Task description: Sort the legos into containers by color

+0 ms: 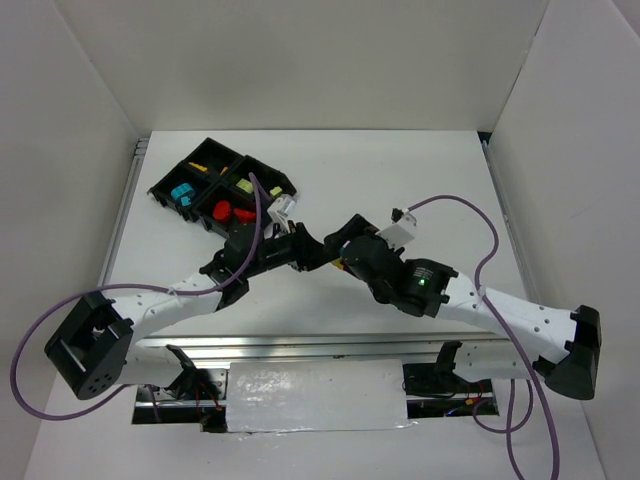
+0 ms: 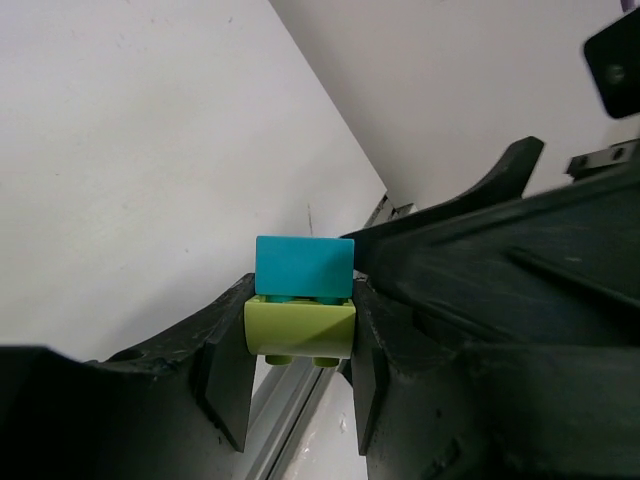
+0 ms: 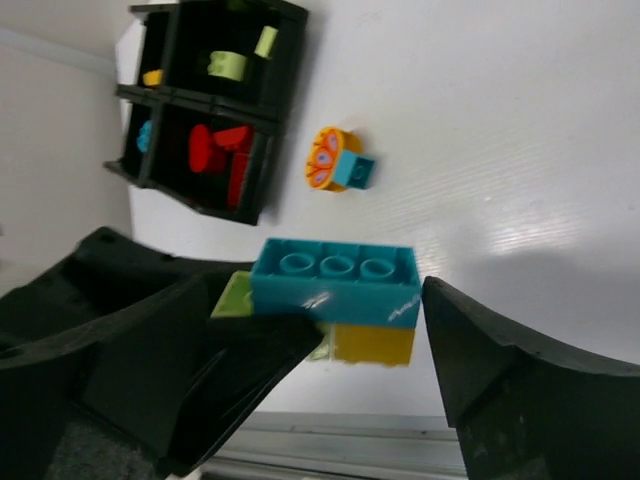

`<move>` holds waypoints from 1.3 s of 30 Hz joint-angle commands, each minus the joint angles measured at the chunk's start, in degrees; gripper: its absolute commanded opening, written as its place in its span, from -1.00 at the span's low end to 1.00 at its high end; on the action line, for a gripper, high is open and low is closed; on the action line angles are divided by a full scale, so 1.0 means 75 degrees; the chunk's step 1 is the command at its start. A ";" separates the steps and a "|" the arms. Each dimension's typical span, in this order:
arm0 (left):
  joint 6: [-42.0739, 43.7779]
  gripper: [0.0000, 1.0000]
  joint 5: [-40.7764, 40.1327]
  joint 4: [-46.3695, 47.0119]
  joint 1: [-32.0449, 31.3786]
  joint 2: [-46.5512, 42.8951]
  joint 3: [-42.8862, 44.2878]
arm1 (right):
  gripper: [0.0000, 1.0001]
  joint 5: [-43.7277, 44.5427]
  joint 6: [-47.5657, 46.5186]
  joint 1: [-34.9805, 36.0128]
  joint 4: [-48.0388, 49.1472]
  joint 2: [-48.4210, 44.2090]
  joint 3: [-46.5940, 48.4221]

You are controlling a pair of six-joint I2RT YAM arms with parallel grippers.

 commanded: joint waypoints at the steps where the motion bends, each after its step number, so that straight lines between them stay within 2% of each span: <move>1: 0.0282 -1.00 -0.0164 0.0188 0.0069 -0.0107 0.0306 | 0.99 -0.0162 -0.0172 0.0045 0.0592 -0.0416 0.0123; 6: 0.0645 -1.00 0.0104 0.0176 0.0092 -0.0306 0.0248 | 0.99 -0.0628 -0.0592 -0.0423 0.0649 -0.0907 0.0007; 8: 0.0880 -1.00 0.0619 -0.0046 0.0267 -0.0446 0.0364 | 0.99 -0.1003 -0.1200 -0.1019 0.1266 -0.1188 -0.0285; 9: 0.0962 -1.00 0.0888 -0.0174 0.0338 -0.0493 0.0435 | 0.99 -0.1864 -0.2201 -0.1312 0.1665 -0.1596 -0.0472; 10: 0.1160 -1.00 0.1517 -0.0524 0.0536 -0.0587 0.0609 | 0.99 -0.2661 -0.2953 -0.2080 0.2249 -0.1844 -0.1008; 11: 0.1301 -1.00 0.1883 -0.0748 0.0642 -0.0634 0.0727 | 0.99 -0.3609 -0.3622 -0.2471 0.3276 -0.2078 -0.1280; 12: 0.1453 -1.00 0.2200 -0.1005 0.0748 -0.0681 0.0833 | 1.00 -0.5231 -0.4557 -0.2835 0.3565 -0.2510 -0.1492; 14: 0.1805 -1.00 0.2785 -0.1916 0.1028 -0.0868 0.1184 | 0.99 -0.7159 -0.5546 -0.3560 0.4197 -0.2841 -0.1845; 15: 0.1922 -1.00 0.3021 -0.2177 0.1100 -0.0927 0.1278 | 0.99 -0.8179 -0.6398 -0.3681 0.4212 -0.2993 -0.1869; 16: 0.2016 -1.00 0.3232 -0.2377 0.1170 -0.0997 0.1442 | 1.00 -0.9778 -0.6743 -0.3728 0.4143 -0.3018 -0.1776; 19: 0.1855 -1.00 0.4274 -0.2345 0.1229 -0.1290 0.1490 | 0.99 -1.1802 -0.7309 -0.3717 0.4151 -0.3100 -0.1902; 21: 0.1445 -1.00 0.4941 -0.1564 0.1229 -0.1361 0.1397 | 0.99 -1.2242 -0.7181 -0.3729 0.4738 -0.3193 -0.2125; 24: 0.0940 -1.00 0.5155 -0.1231 0.1229 -0.1431 0.1291 | 0.99 -1.2712 -0.6981 -0.3729 0.5348 -0.3066 -0.2384; 28: 0.0401 -1.00 0.5566 -0.0634 0.1194 -0.1326 0.1209 | 0.95 -1.2223 -0.7003 -0.3729 0.5526 -0.2784 -0.2420; 31: 0.0528 -1.00 0.5450 -0.0819 0.1136 -0.1373 0.1174 | 0.92 -1.2231 -0.7028 -0.3729 0.5477 -0.2632 -0.2291; 34: 0.0634 -1.00 0.5402 -0.0926 0.1101 -0.1349 0.1162 | 0.84 -1.2817 -0.6911 -0.3717 0.5606 -0.2363 -0.2197; 39: 0.0494 -1.00 0.5437 -0.0598 0.0995 -0.1221 0.1127 | 0.69 -1.3227 -0.6313 -0.3717 0.6508 -0.2057 -0.2408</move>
